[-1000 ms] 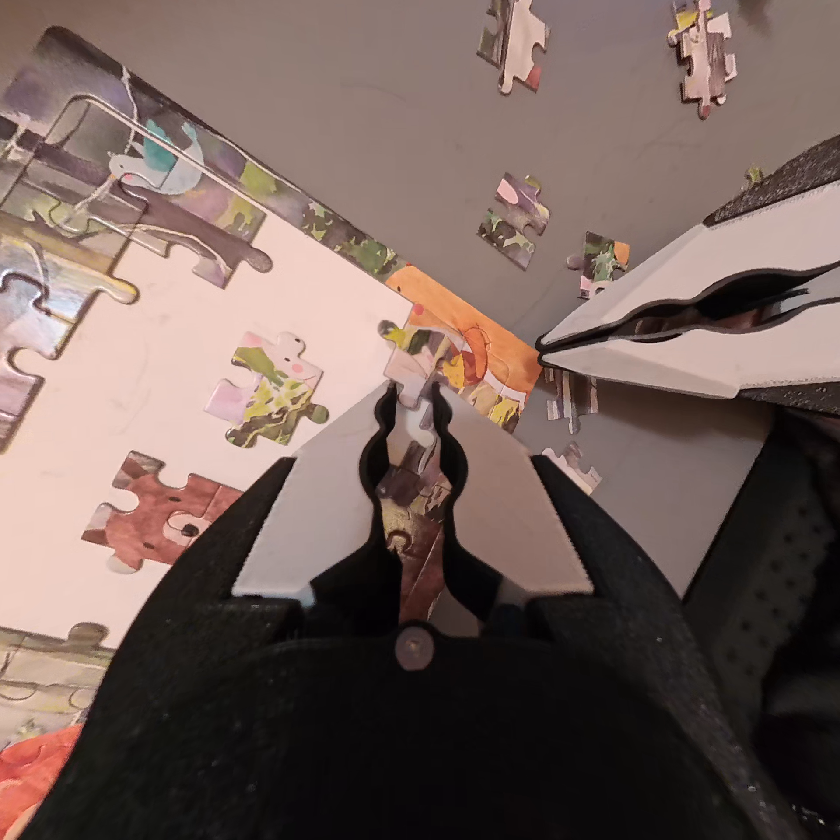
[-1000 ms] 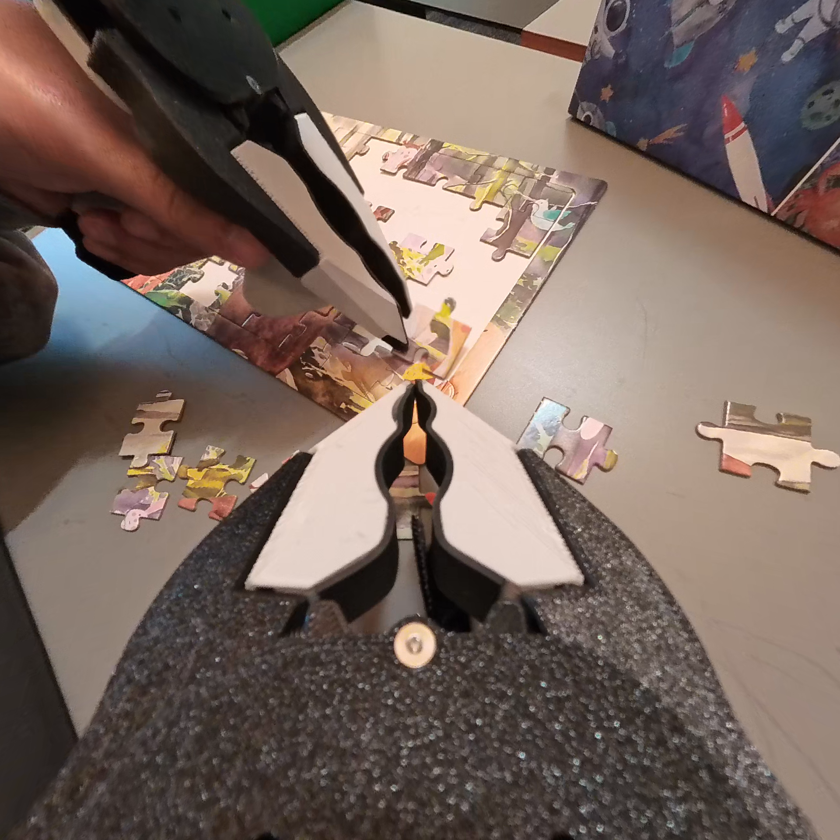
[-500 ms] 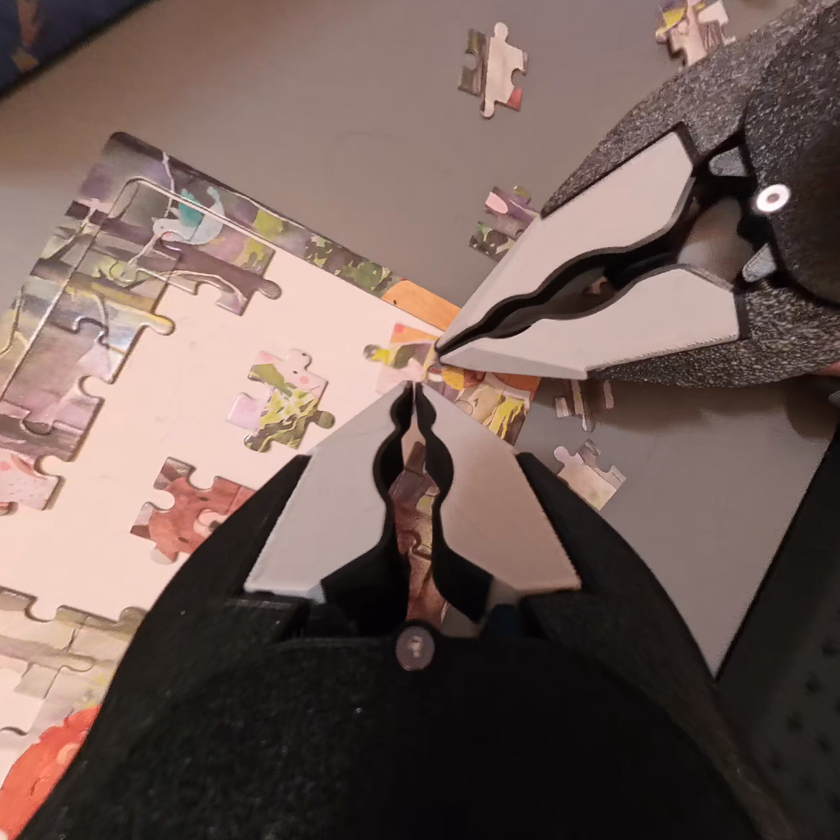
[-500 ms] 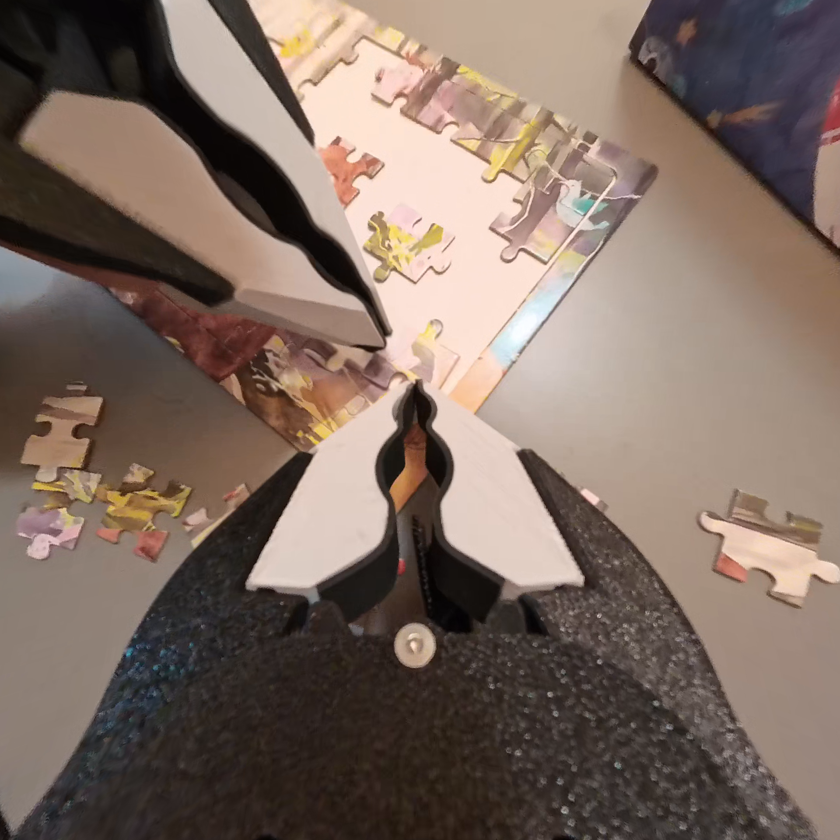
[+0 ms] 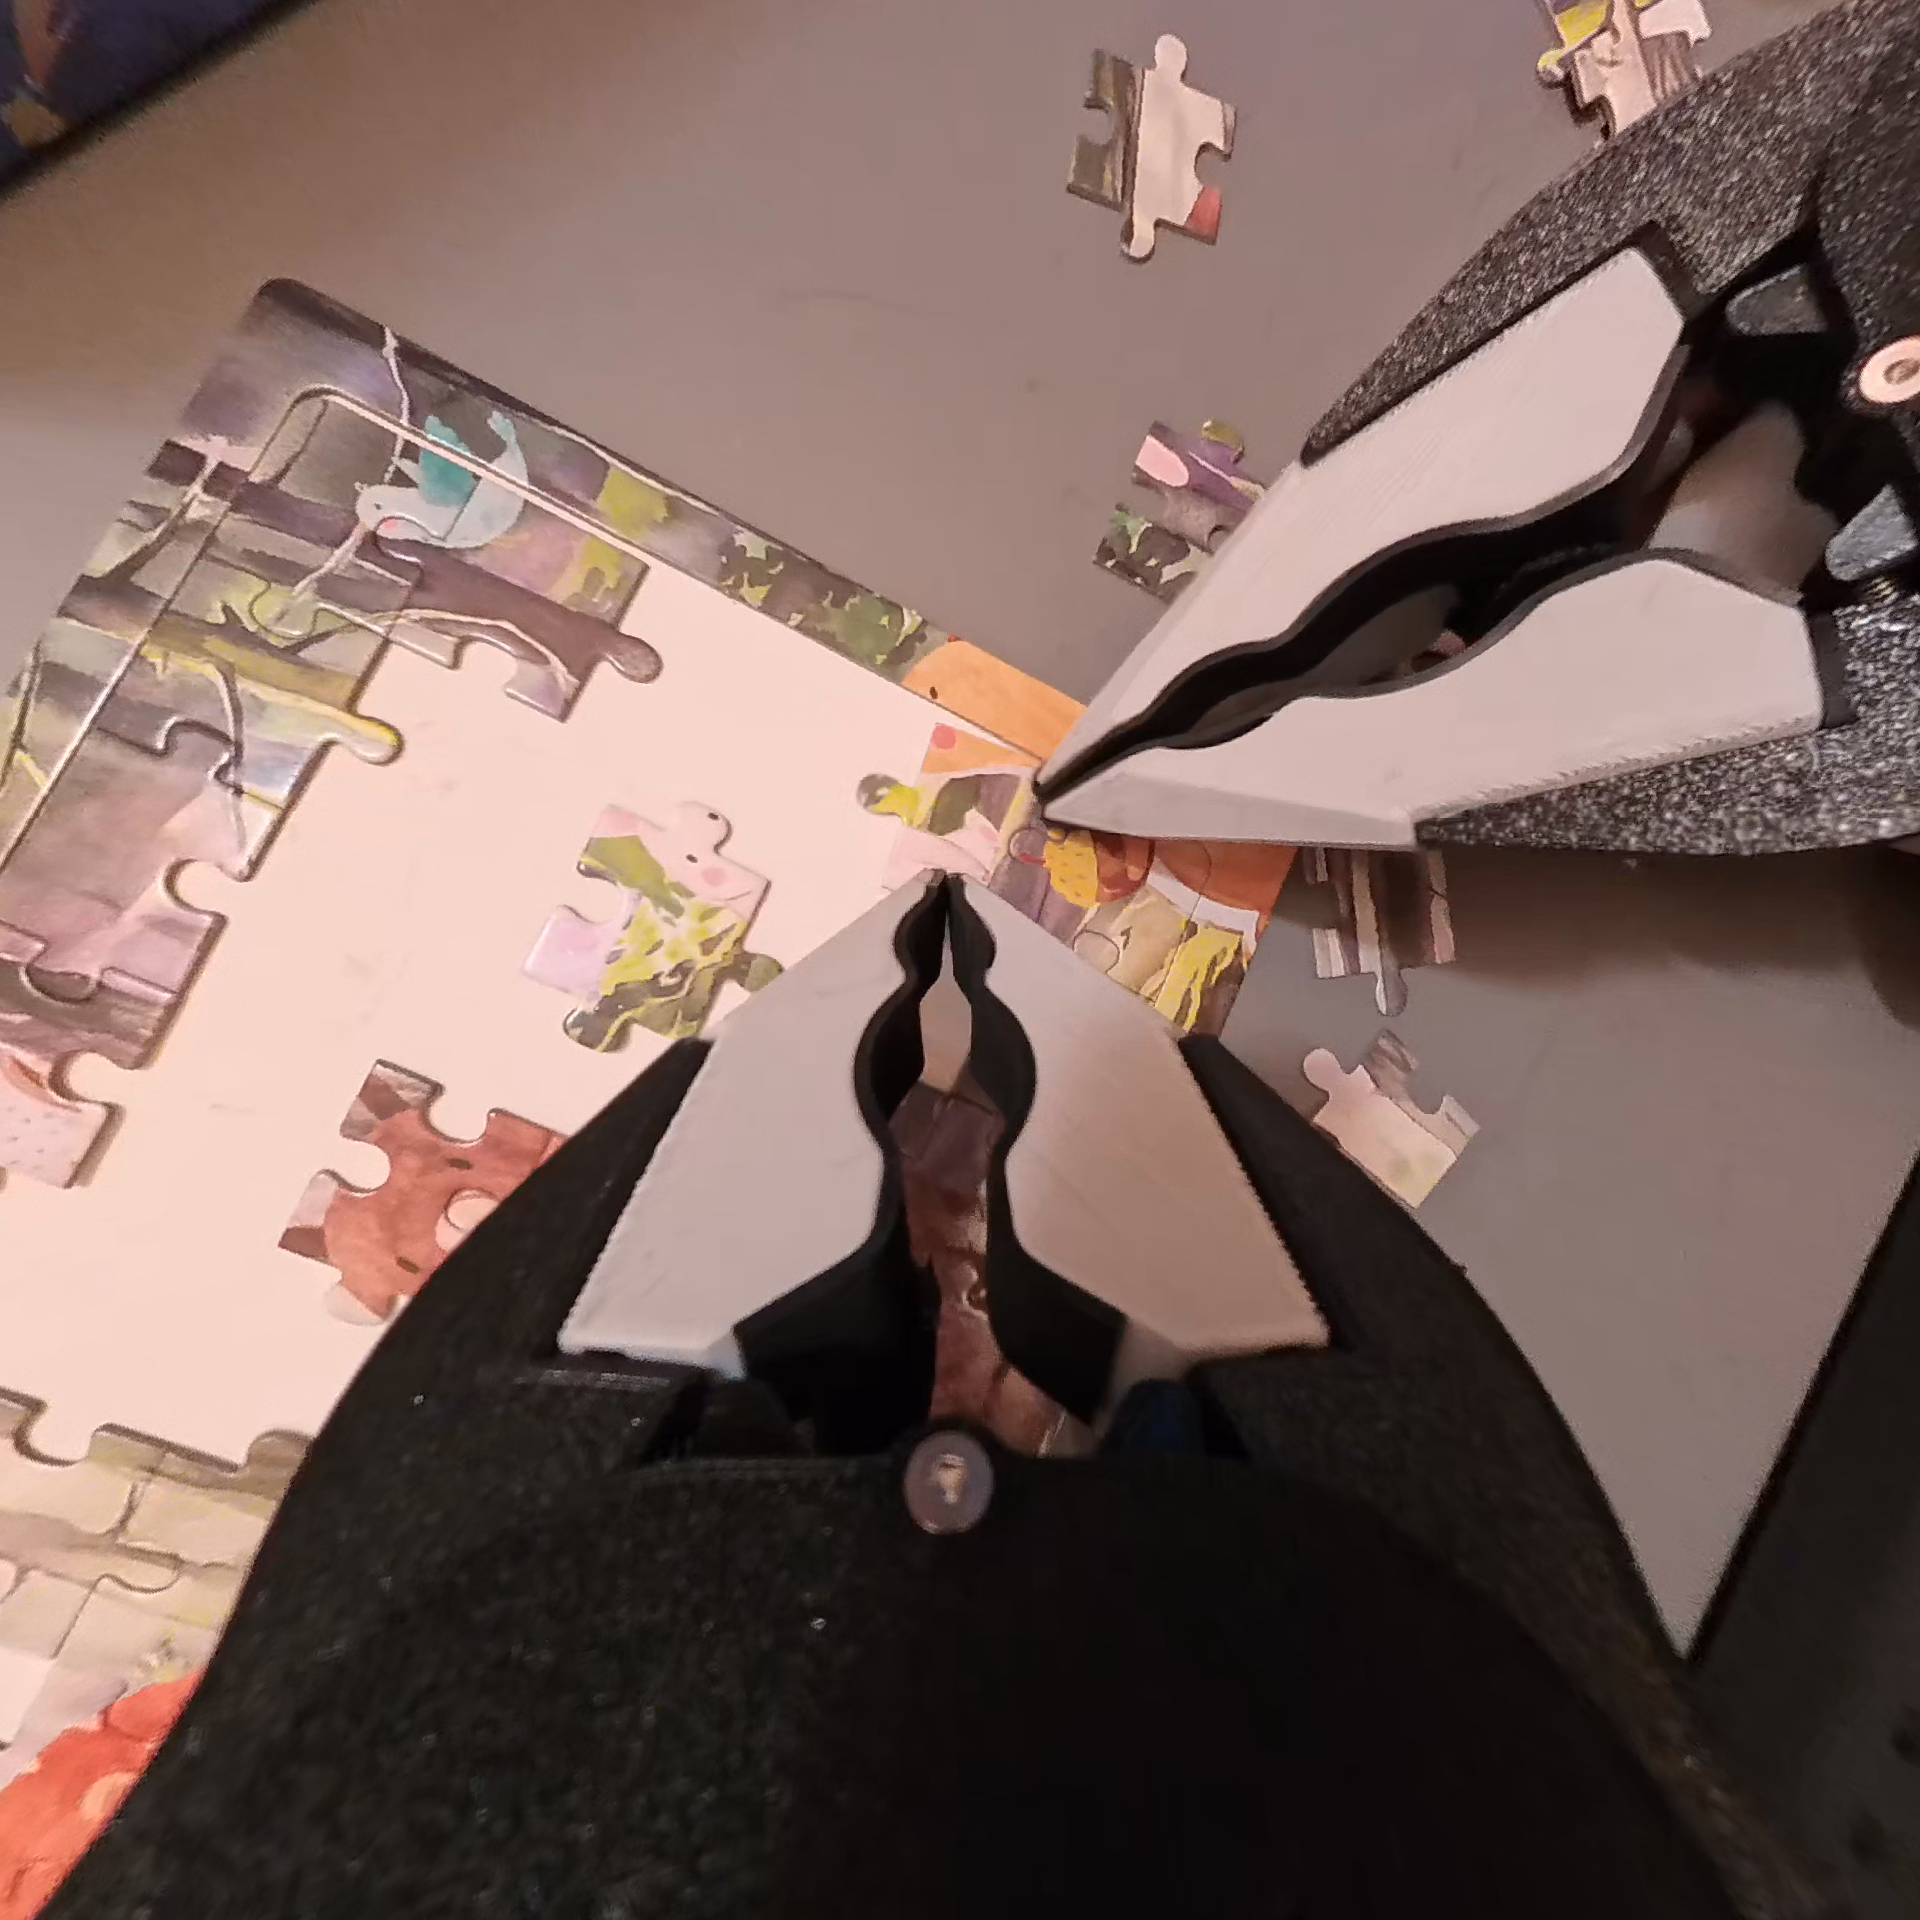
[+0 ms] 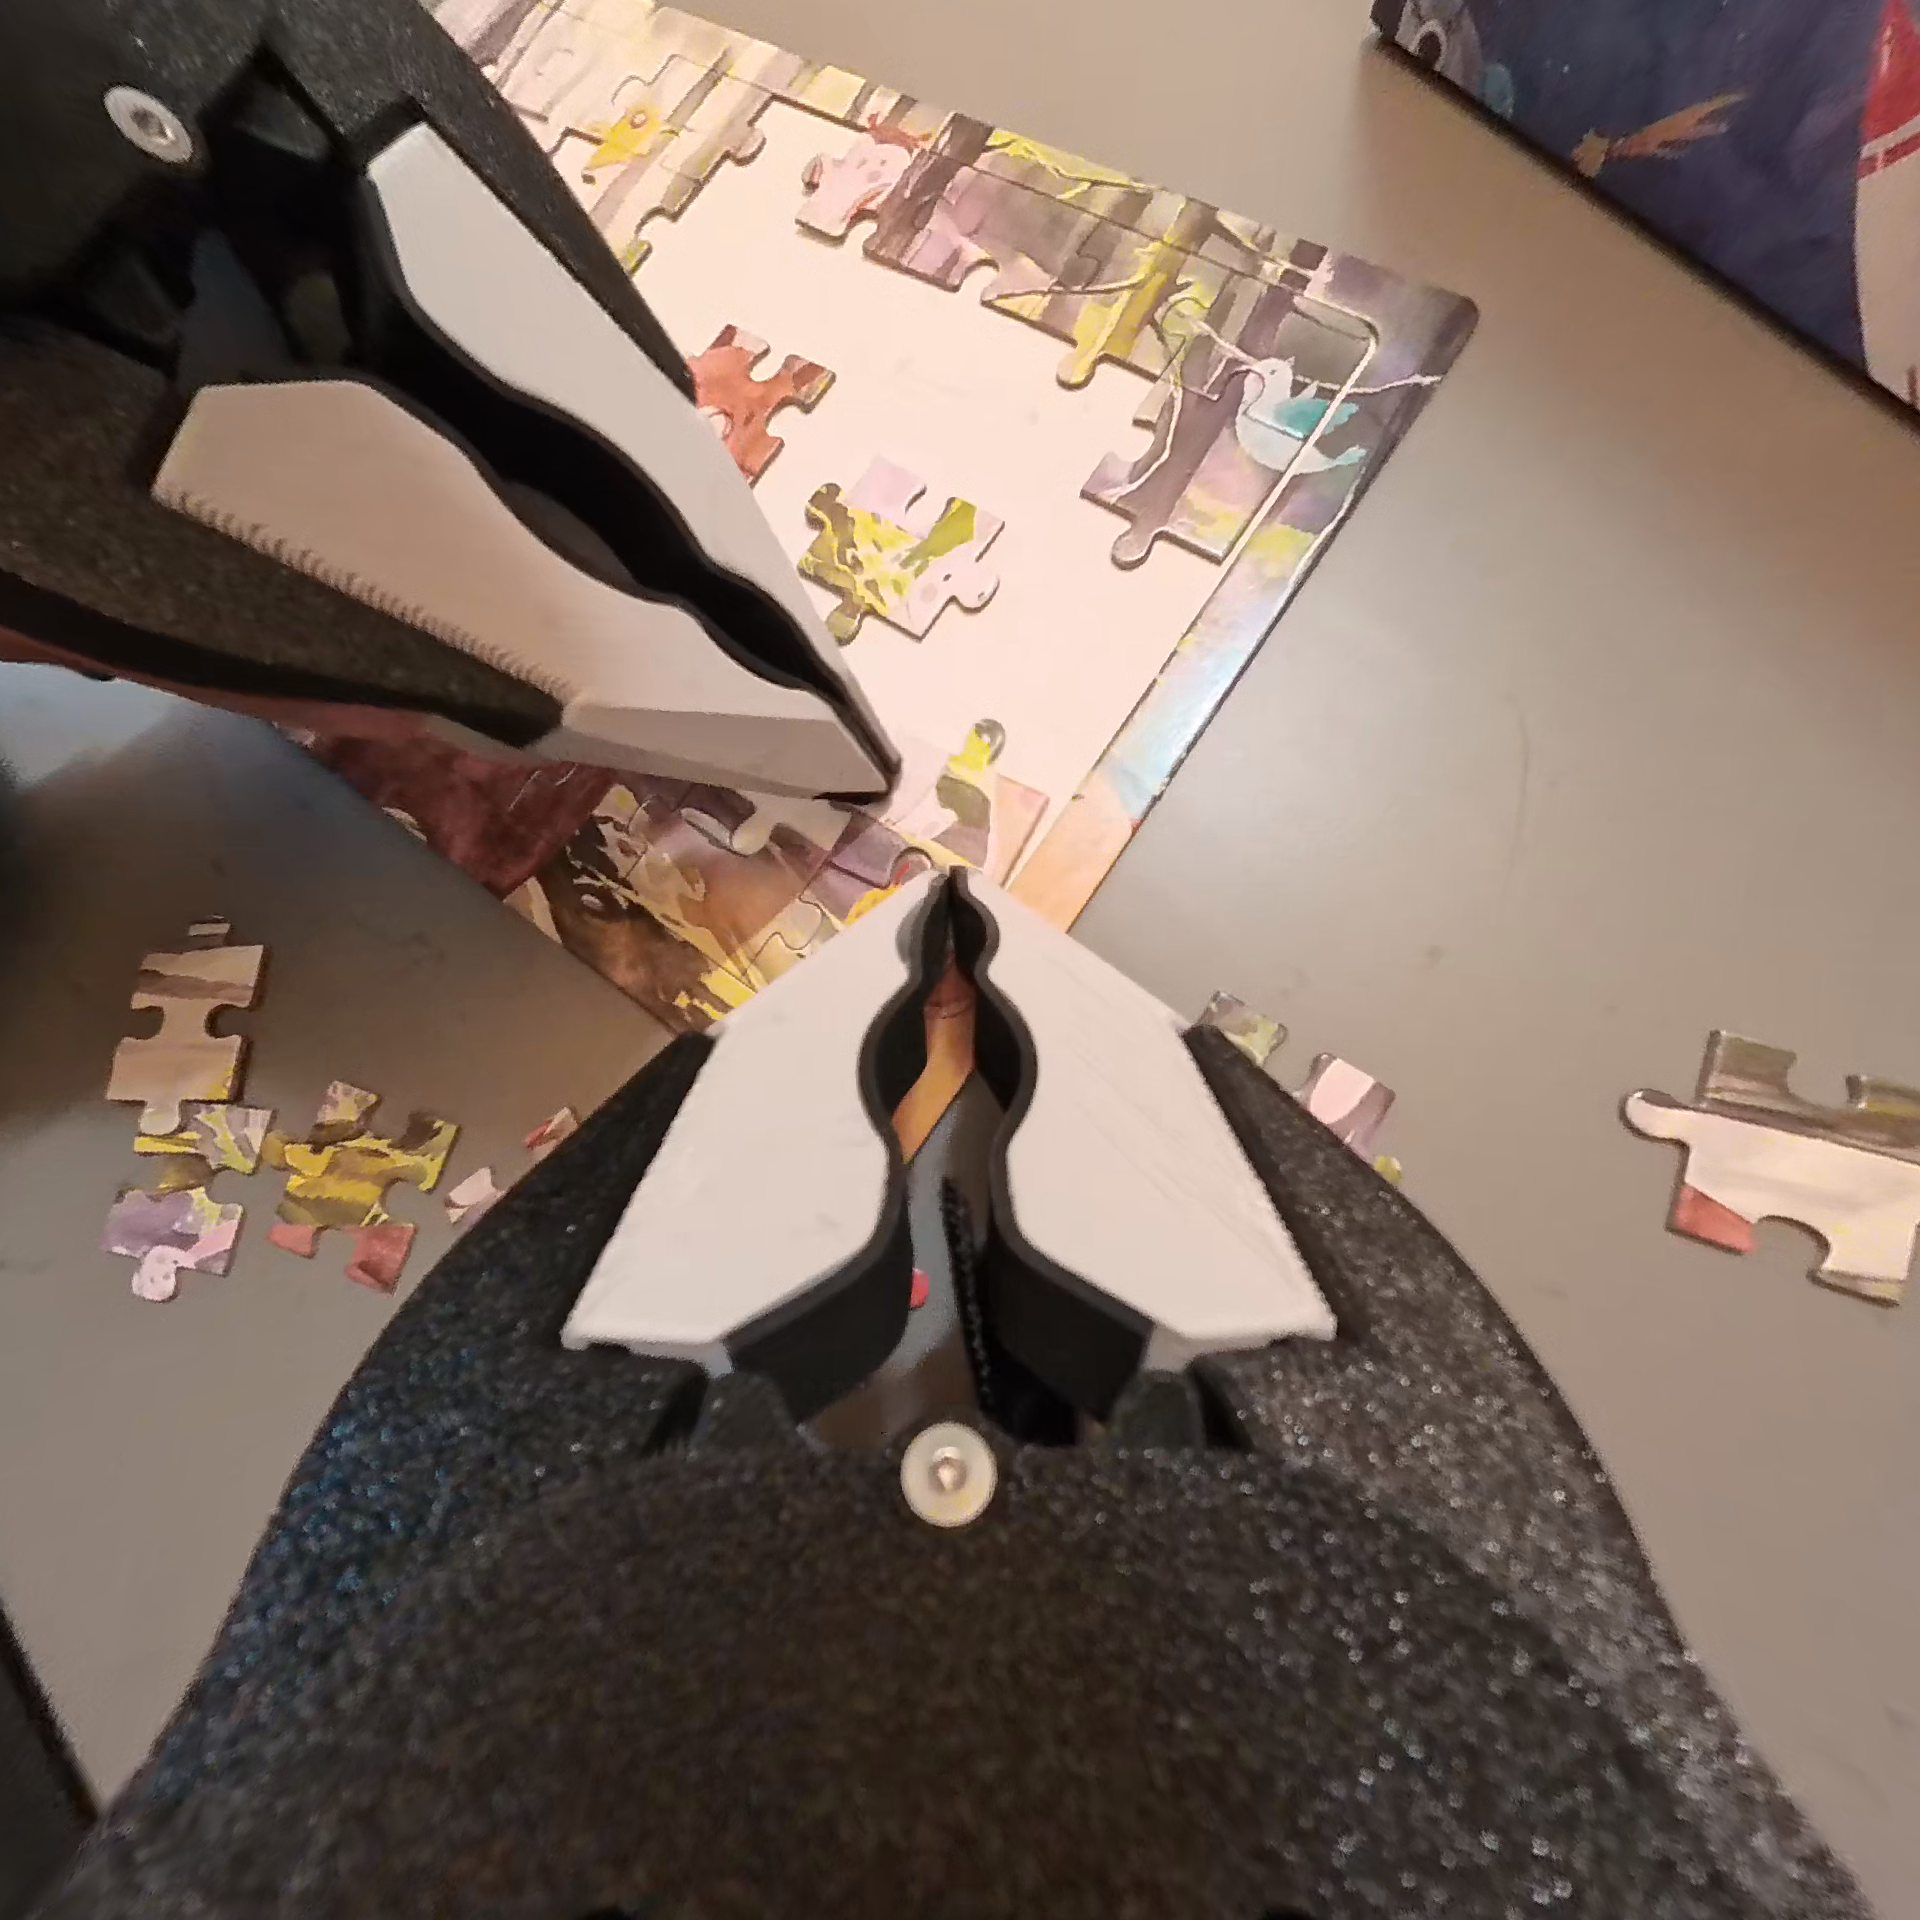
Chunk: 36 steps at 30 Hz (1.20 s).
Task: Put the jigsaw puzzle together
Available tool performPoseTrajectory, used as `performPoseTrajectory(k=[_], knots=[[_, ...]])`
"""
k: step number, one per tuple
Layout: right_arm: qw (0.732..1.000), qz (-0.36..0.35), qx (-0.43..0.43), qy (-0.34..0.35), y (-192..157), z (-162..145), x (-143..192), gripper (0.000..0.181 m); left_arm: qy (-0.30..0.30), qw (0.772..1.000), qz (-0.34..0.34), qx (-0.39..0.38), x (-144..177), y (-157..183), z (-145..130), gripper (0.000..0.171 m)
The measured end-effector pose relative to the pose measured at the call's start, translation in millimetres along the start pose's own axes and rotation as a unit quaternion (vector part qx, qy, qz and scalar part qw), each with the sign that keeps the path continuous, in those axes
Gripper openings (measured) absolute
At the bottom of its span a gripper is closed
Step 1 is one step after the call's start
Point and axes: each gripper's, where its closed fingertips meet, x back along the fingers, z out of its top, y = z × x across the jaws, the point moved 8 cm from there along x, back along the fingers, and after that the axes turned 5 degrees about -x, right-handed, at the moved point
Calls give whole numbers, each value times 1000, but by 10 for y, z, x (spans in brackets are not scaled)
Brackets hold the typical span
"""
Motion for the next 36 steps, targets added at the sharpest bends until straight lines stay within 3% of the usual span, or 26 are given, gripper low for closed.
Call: performPoseTrajectory(k=[8, 13, 17, 20, 24, 28, 36], knots=[[1000, 10, -1, -6, -10, -31, 34, 0, 2, 1000, 0, 0, -14, -9, 16, 0], [999, 9, -10, 52, 10, 109, 144, 0, 8, 1000, -12, -11, 31, 51, 25, 0], [1000, -12, 12, -5, 15, -9, -11, 0, 6, 1000, -15, -5, -29, 75, -4, 0], [1000, -9, 6, 7, 26, 0, 20, 0, 32, 999, -14, 8, 76, -2, 35, 0], [999, -14, 12, 40, 32, 48, 98, 0, 17, 999, 50, -13, 239, -423, -67, 27], [999, -11, 10, 48, 52, 30, 122, 0, 39, 992, 22, -118, 257, -595, -122, 41], [999, -16, 11, 50, 79, -29, 158, 0, 40, 989, -21, -142, 105, -591, -96, 41]])
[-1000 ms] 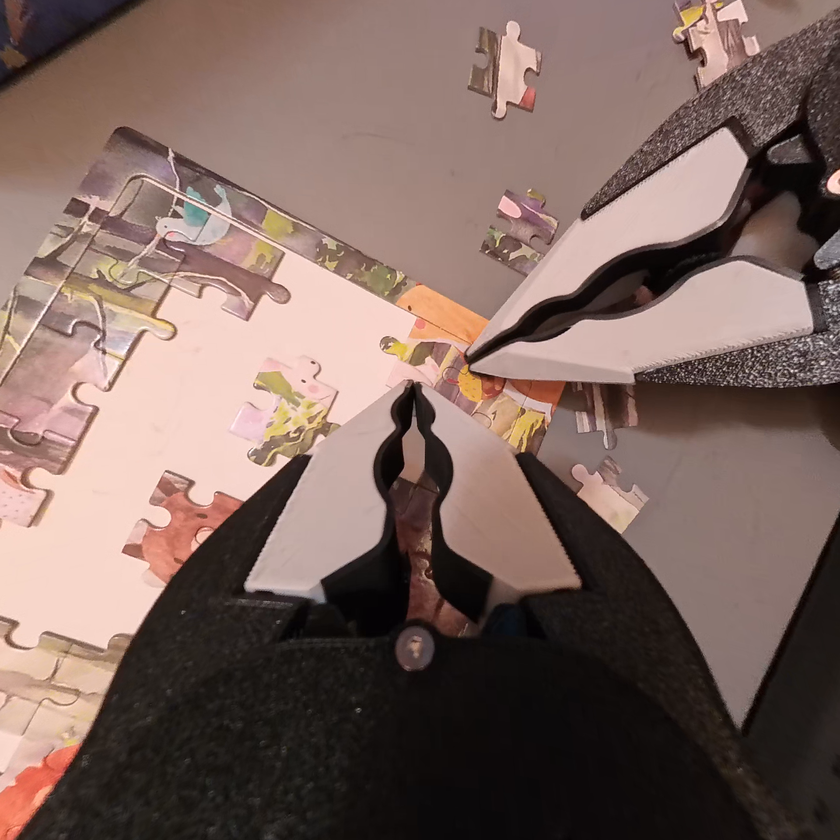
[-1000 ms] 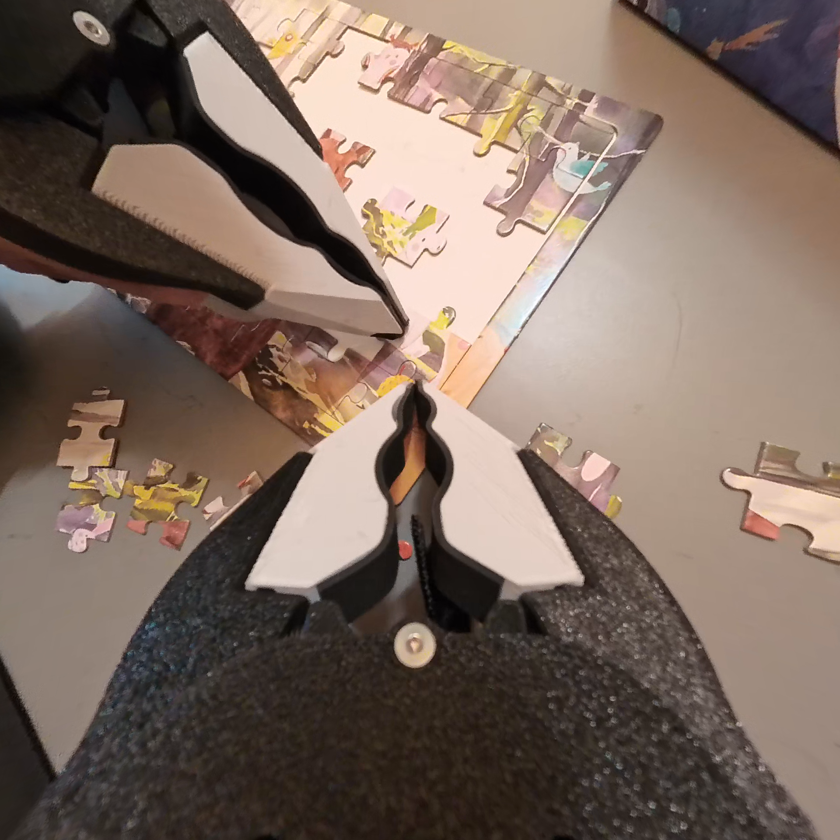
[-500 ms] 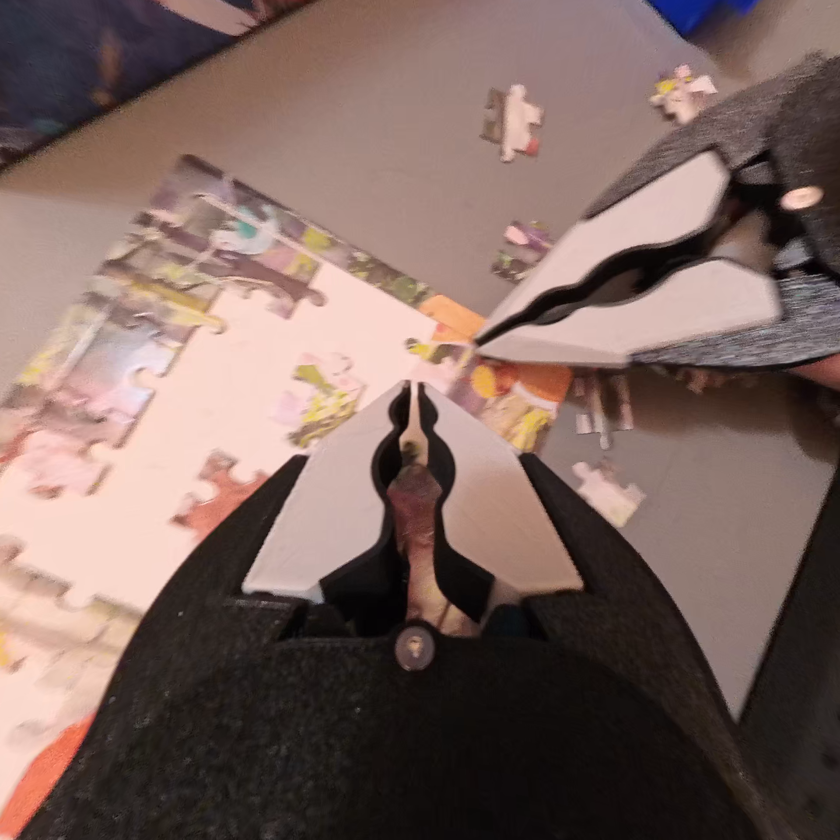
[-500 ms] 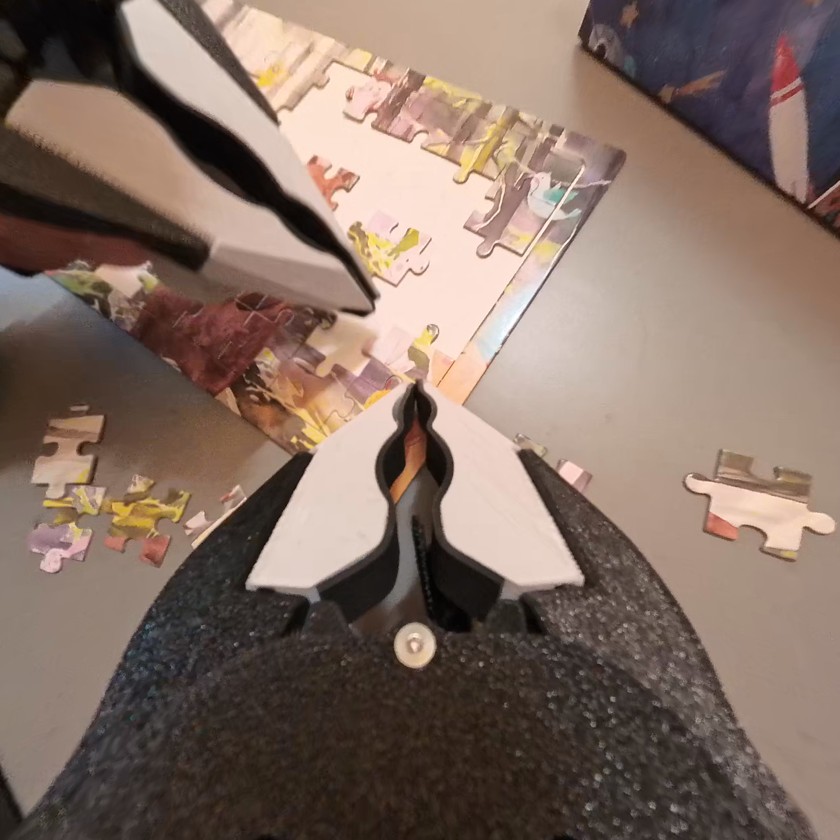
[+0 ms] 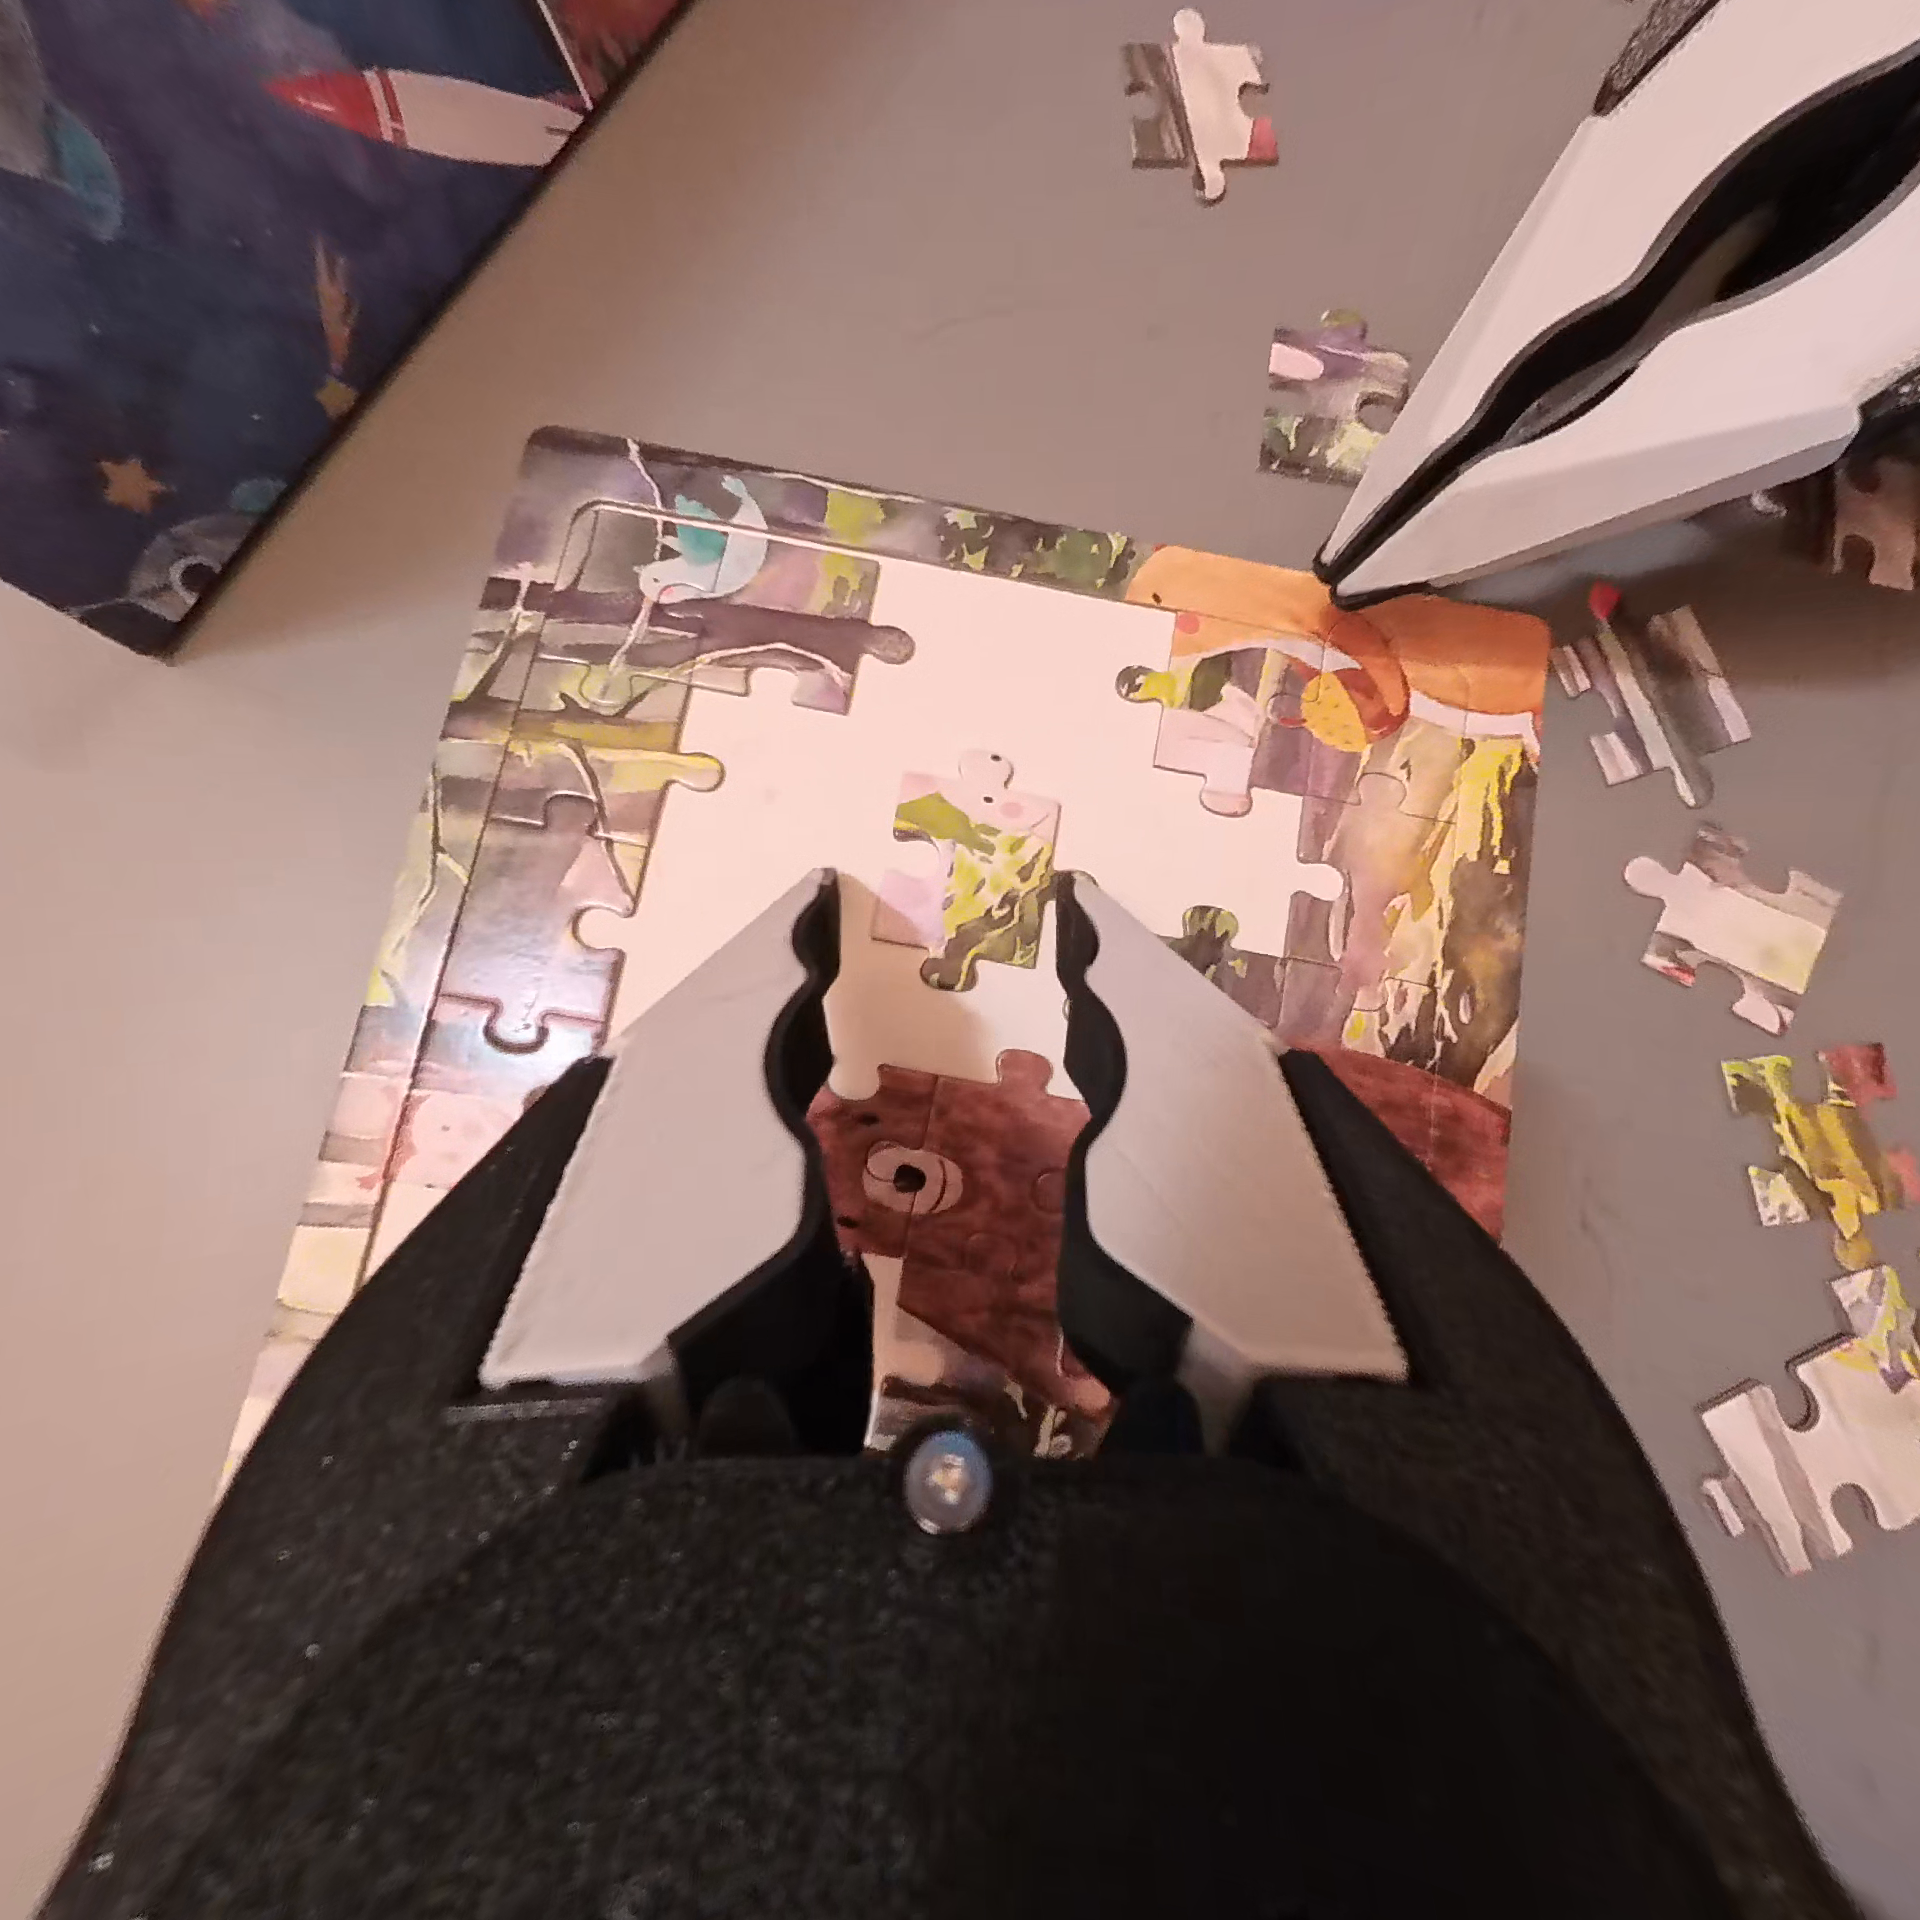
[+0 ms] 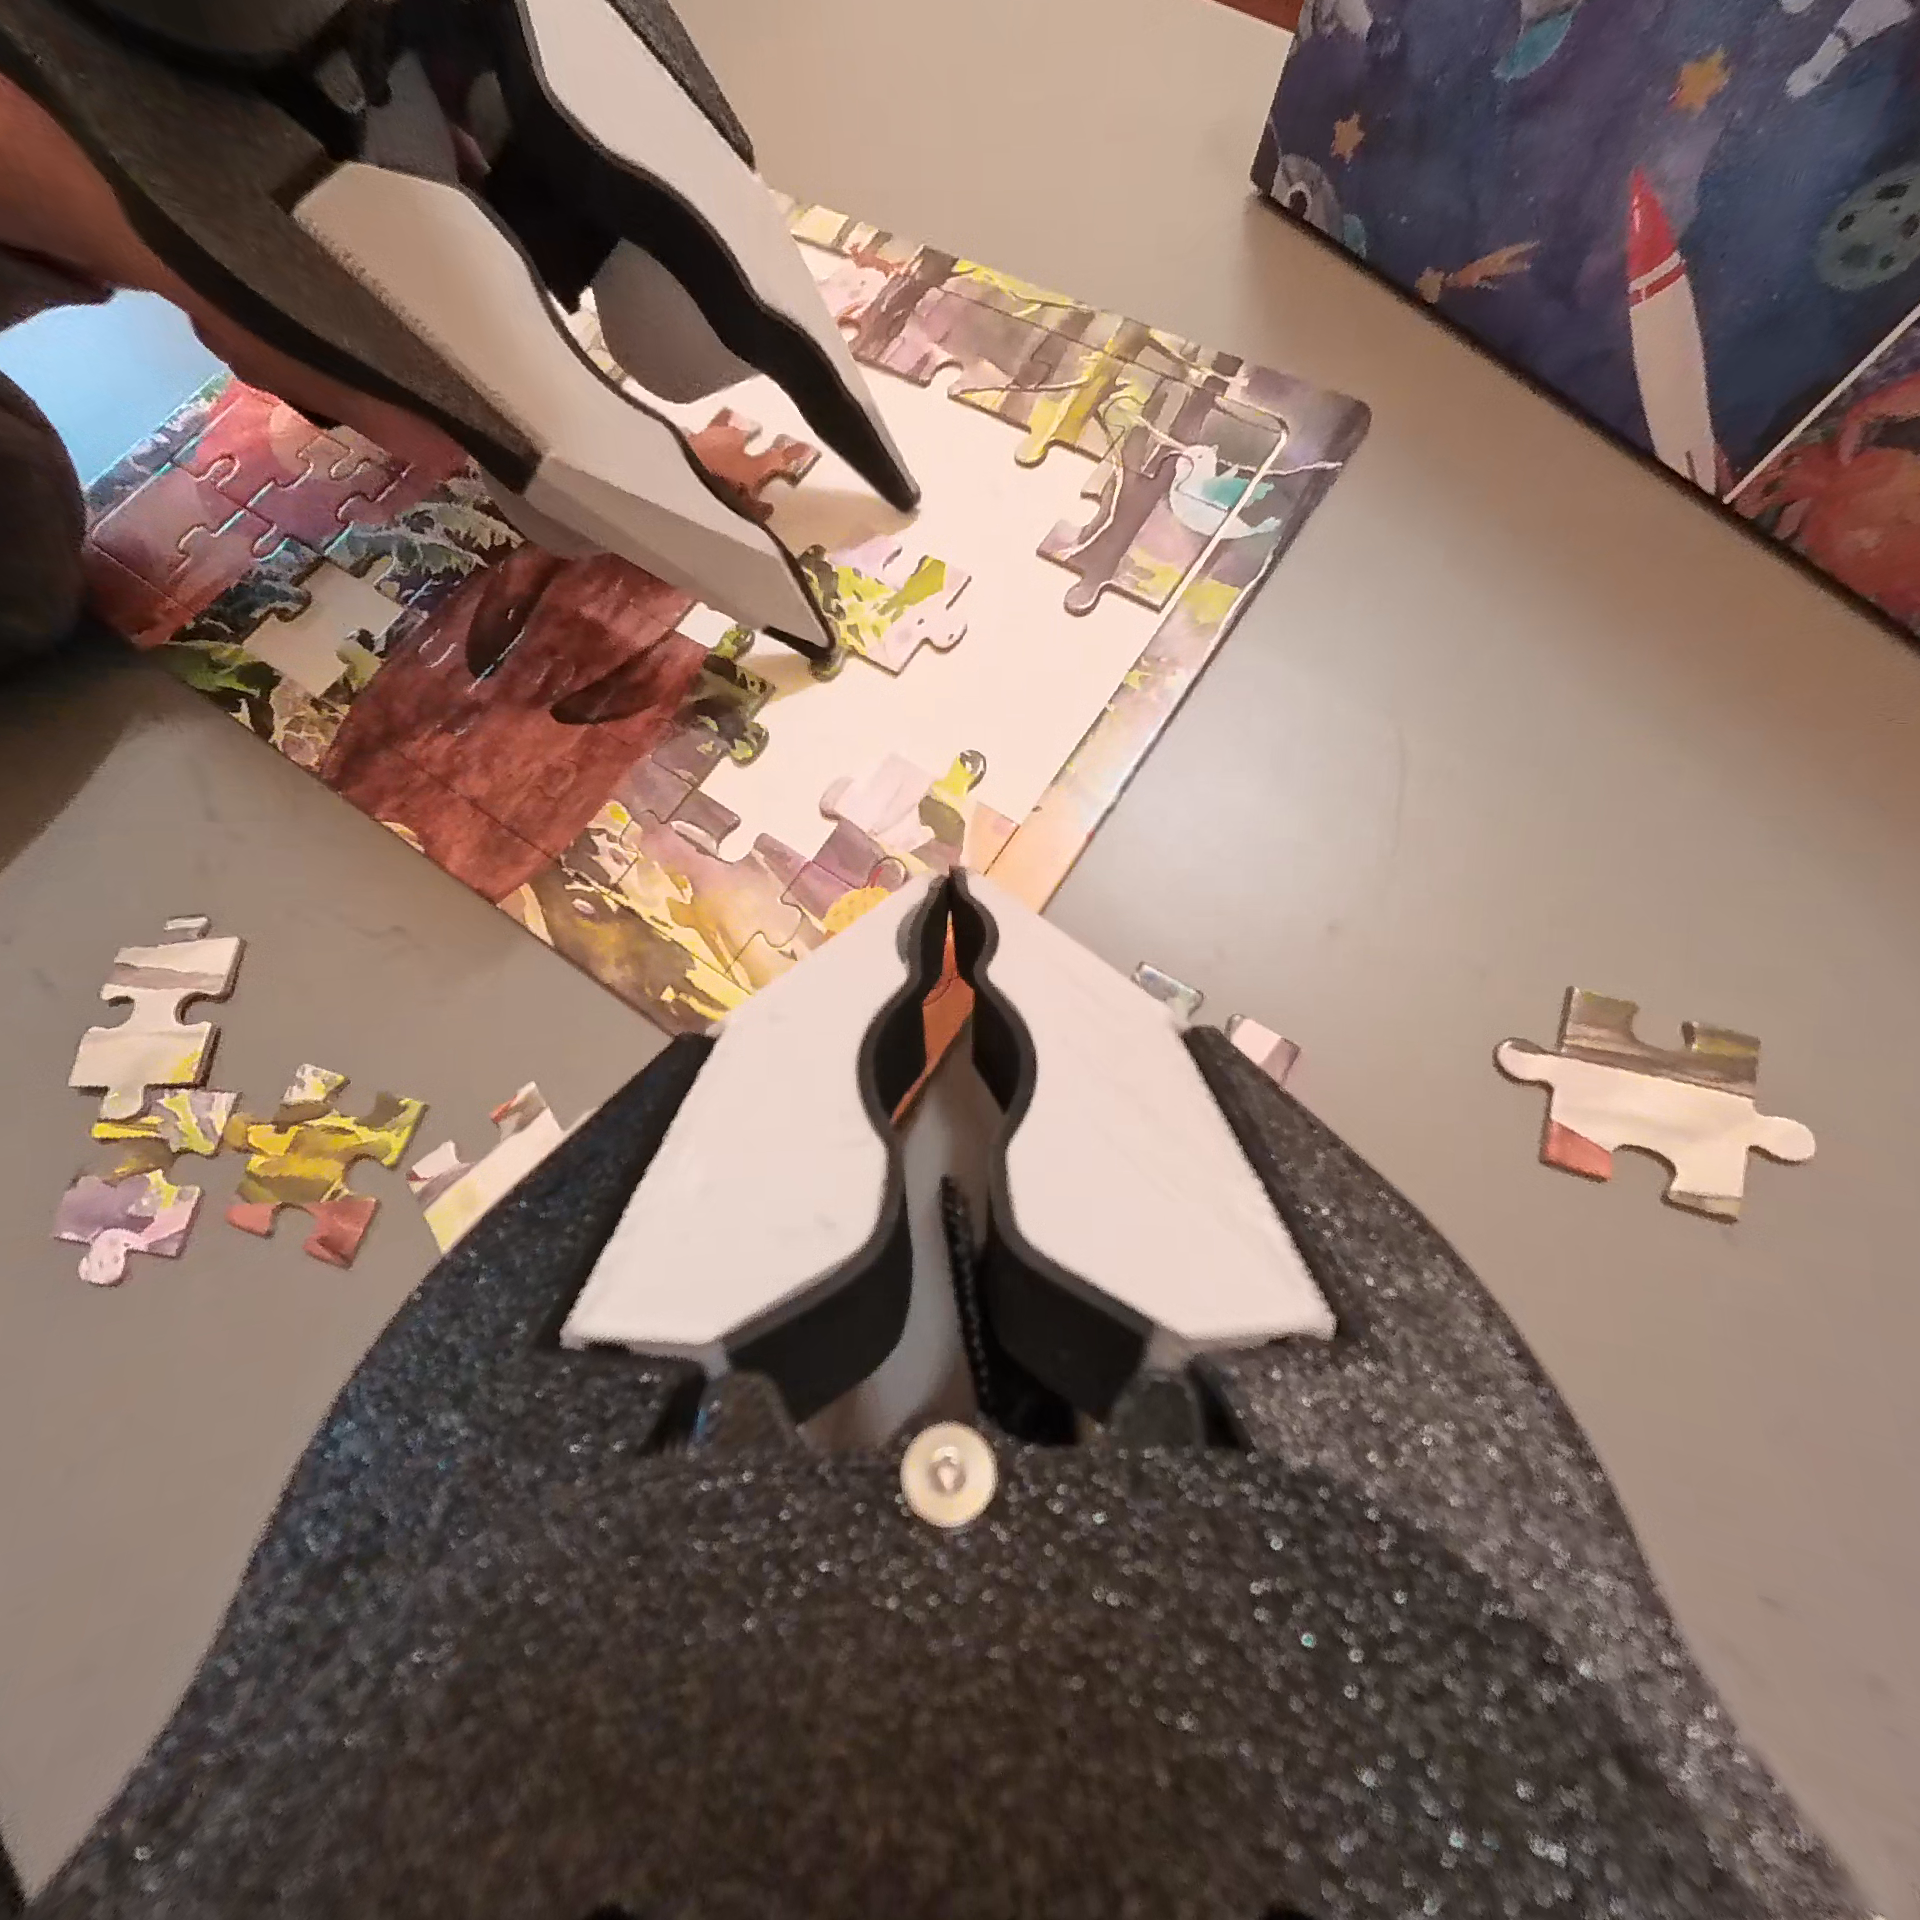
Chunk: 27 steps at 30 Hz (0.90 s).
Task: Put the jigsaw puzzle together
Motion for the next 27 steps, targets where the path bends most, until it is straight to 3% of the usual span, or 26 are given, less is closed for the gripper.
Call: performPoseTrajectory(k=[8, 16, 22, 25, 27], knots=[[1000, 2, 14, -8, -36, -8, -19, 0, -12, 999, 5, -33, 2, 108, 25, 21], [1000, 5, 11, -6, -30, -8, -10, 0, -13, 1000, 20, -5, 80, -37, 32, 40], [999, 33, -8, -10, 46, 240, -89, 0, -13, 1000, 20, 6, 129, -42, -33, 27], [998, 34, 19, -38, 142, 408, -254, 10, -10, 1000, 11, 5, 142, 0, -66, 25], [993, 82, 68, -52, 100, 465, -340, 24, -14, 1000, 4, 3, 134, 24, -103, 25]])
